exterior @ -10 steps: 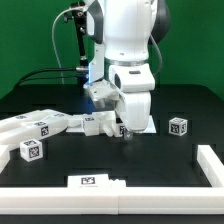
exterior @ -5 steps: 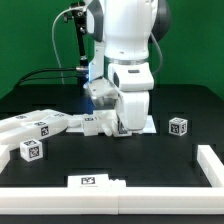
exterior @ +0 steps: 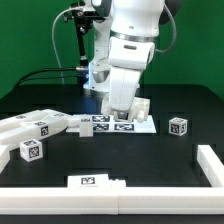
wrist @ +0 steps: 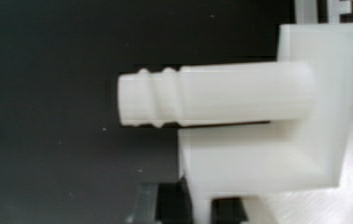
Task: Assemble chair
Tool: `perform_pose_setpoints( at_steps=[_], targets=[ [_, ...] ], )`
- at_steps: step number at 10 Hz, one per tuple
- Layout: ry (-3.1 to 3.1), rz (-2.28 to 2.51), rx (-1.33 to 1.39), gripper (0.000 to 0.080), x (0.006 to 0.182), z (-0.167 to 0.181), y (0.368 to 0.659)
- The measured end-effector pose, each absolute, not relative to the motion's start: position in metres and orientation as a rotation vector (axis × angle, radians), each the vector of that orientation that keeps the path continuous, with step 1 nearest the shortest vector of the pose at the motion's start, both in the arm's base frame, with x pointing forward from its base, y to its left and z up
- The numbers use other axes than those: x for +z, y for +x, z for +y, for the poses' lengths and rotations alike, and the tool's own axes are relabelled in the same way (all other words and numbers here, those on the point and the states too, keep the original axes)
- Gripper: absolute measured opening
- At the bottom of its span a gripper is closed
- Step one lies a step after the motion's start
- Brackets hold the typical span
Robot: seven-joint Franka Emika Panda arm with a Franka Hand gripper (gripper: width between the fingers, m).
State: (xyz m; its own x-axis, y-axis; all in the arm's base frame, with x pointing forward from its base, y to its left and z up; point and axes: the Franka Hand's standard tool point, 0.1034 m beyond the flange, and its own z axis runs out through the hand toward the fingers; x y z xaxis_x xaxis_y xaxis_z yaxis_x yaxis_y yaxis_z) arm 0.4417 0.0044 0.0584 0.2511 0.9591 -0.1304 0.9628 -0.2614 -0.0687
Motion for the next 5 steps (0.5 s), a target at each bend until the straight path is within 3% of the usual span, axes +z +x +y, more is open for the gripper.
perform_pose_setpoints(
  at_steps=[2, 5],
  targets=[
    [2.593, 1.706, -0.221, 0.0028, 0.058, 0.005, 0.442],
    [3.008, 0.887, -0.224, 0.0028, 0.069, -0.002, 0.458]
  ],
)
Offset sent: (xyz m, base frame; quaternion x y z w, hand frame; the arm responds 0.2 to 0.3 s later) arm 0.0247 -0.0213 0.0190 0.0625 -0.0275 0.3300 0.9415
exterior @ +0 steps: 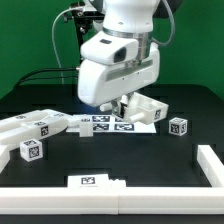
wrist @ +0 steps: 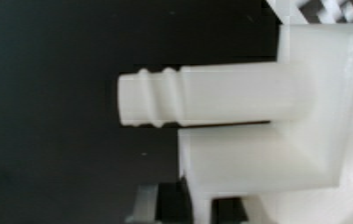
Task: Assemble chair
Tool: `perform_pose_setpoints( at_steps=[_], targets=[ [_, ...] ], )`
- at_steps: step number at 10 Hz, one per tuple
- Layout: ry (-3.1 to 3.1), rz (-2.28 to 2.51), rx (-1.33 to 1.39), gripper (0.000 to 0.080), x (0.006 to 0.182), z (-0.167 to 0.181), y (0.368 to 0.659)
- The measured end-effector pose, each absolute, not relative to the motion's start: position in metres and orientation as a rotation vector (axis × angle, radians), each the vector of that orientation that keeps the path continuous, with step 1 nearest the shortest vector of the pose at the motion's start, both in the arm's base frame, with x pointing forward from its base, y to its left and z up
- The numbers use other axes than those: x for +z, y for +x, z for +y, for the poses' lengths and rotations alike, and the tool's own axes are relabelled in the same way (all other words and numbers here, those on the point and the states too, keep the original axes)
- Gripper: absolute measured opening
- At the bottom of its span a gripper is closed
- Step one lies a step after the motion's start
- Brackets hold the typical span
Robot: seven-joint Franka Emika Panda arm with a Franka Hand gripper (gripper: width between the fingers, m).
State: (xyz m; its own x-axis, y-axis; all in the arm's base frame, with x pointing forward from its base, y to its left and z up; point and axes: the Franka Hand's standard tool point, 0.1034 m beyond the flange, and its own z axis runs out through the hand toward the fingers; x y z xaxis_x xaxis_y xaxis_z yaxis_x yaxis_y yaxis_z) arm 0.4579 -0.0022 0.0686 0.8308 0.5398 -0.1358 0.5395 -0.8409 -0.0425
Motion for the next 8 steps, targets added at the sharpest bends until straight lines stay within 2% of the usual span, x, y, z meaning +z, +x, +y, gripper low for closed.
perform_pose_setpoints(
  at_steps=[1, 6, 8],
  targets=[
    [-3.087, -0.529, 0.23, 0.0028, 0.0662, 0.0026, 0.4563],
    [-3.121, -0.058, 0.232, 0.0028, 0.0663, 0.0087, 0.456],
    [-3.061, 0.625, 0.242, 0.0028, 0.0696, 0.0082, 0.4613]
  ],
)
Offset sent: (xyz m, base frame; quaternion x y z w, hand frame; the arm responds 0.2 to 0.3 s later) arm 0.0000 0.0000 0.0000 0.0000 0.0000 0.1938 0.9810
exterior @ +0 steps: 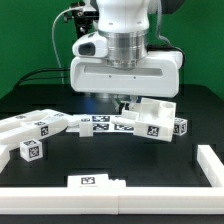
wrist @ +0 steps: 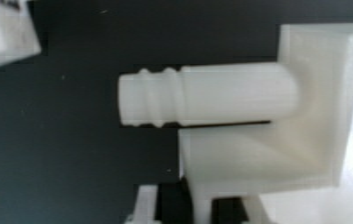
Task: Assemble chair
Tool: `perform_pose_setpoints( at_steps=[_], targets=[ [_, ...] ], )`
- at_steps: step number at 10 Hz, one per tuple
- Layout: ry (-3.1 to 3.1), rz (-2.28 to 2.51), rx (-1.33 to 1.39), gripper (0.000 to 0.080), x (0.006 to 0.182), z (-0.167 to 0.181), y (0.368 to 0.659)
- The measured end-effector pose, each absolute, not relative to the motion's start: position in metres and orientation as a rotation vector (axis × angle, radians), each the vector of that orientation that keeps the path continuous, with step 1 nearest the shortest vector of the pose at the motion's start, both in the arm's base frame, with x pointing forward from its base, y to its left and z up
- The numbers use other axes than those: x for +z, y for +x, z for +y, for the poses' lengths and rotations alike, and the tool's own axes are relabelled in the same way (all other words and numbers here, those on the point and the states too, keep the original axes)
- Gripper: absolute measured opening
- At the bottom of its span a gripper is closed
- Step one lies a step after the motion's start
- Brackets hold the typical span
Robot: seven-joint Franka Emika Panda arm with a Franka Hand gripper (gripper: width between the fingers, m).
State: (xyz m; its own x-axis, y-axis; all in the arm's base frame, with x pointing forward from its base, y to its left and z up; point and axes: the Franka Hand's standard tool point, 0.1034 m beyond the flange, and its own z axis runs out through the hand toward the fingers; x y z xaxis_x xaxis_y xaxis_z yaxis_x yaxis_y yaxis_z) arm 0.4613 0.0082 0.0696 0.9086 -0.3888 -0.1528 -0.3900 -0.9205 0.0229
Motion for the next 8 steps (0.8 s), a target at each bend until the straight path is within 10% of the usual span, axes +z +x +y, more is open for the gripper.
perform_pose_setpoints(
  at_steps=[8],
  targets=[
    [-2.412, 1.863, 0.318, 0.0028, 0.056, 0.019, 0.484]
  ],
)
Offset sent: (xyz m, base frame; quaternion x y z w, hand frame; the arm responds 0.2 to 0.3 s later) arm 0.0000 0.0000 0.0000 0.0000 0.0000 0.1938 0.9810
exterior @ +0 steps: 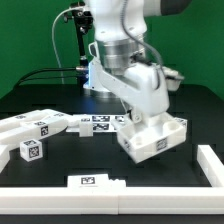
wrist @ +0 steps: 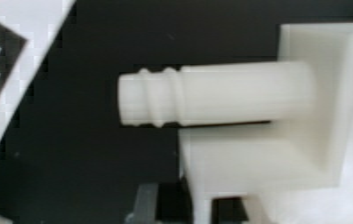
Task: Assemble chair
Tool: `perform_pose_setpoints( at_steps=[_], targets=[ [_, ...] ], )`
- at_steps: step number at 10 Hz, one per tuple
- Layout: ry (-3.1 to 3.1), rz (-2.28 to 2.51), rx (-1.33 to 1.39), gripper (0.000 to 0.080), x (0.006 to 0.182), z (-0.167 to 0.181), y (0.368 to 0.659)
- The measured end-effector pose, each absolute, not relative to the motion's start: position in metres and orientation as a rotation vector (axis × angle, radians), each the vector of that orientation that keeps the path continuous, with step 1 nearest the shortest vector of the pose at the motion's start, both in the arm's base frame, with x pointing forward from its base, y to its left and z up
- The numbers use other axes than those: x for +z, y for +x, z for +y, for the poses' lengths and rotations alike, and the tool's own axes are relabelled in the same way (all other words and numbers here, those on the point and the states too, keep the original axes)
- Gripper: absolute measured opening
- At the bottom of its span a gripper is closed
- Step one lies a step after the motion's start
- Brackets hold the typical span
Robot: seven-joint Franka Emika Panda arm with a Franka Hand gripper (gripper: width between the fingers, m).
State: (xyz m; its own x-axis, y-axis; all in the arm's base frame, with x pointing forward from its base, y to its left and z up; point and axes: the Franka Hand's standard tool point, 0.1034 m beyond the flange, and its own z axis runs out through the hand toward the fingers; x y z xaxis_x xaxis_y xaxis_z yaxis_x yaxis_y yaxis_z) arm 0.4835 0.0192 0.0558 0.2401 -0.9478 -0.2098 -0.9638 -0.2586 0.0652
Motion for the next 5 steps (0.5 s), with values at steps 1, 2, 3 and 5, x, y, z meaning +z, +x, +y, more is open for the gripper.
perform_pose_setpoints(
  at_steps=[1, 2, 3, 5],
  targets=[
    [-2.258, 2.047, 0.328, 0.0028, 0.046, 0.024, 0.488],
    [-2.135, 2.182, 0.352, 0.0028, 0.039, 0.034, 0.494],
    [-2.127, 2.181, 0.353, 0.0028, 0.04, 0.037, 0.495],
    [-2.142, 2.157, 0.357, 0.0028, 0.04, 0.039, 0.495]
  ],
)
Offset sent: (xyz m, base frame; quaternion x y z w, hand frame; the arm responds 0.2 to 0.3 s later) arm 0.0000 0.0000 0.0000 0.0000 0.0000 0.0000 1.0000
